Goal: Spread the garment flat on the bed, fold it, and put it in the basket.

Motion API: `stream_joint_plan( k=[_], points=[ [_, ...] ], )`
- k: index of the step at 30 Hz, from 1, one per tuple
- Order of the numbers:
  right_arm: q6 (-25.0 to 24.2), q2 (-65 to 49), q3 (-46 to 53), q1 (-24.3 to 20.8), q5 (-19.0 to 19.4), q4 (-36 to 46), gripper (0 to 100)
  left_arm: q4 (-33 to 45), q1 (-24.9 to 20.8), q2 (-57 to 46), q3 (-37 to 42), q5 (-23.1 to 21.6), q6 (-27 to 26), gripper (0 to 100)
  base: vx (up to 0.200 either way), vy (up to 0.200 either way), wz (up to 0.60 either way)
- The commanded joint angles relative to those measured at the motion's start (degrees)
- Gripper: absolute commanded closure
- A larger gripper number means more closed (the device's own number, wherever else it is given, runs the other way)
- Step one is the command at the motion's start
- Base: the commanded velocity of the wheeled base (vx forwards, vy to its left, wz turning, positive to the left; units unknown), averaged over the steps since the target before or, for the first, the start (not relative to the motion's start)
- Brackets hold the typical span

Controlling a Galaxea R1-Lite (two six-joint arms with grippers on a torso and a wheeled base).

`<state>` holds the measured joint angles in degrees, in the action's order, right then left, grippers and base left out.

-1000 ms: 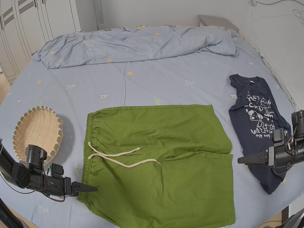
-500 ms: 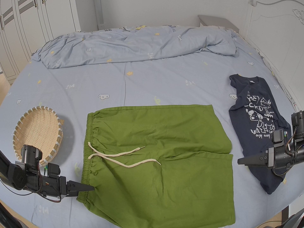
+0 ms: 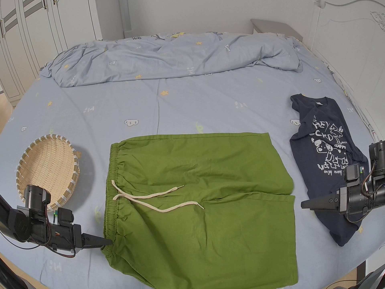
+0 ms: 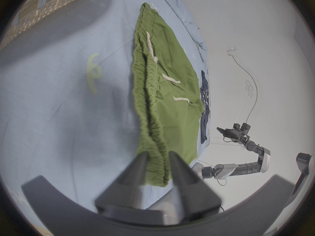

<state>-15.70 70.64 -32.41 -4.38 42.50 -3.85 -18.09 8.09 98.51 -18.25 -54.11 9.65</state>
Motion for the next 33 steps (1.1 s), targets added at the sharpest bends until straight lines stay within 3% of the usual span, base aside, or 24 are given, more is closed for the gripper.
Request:
stream_joint_plan(
  k=[1, 9, 12, 13, 17, 19, 33],
  points=[
    [0.1, 0.1, 0.0, 0.0, 0.0, 0.0, 0, 0.0, 0.1, 0.0, 0.1, 0.1, 0.0, 100, 0.000, 0.000, 0.00],
    [0.1, 0.5, 1.6, 0.0, 0.0, 0.2, 0, 0.1, 2.2, -0.4, 0.4, 1.1, -1.8, 100, 0.000, 0.000, 0.00],
    [0.4, 1.8, 3.6, -0.1, -0.4, 0.2, 0, 0.2, 4.8, -0.5, 0.7, 2.8, -5.5, 100, 0.000, 0.000, 0.00],
    [1.3, 3.4, 4.8, -0.1, -0.5, 0.2, 0, 0.3, 6.6, -0.2, 0.8, 4.9, -8.1, 100, 0.000, 0.000, 0.00],
    [5.0, 7.0, 8.9, -0.2, -0.7, 0.2, 0, 0.5, 8.3, 0.1, 1.6, 6.4, -10.1, 100, 0.000, 0.000, 0.00],
    [6.9, 8.4, 11.0, -0.4, -0.7, 0.2, 0, 0.5, 8.2, 0.0, 1.9, 6.4, -10.4, 100, 0.000, 0.000, 0.00],
    [8.3, 13.1, 19.0, -4.6, -1.2, -0.9, 0, 0.1, 3.7, 1.0, 1.7, 6.7, -10.4, 100, 0.000, 0.000, 0.00]
  ],
)
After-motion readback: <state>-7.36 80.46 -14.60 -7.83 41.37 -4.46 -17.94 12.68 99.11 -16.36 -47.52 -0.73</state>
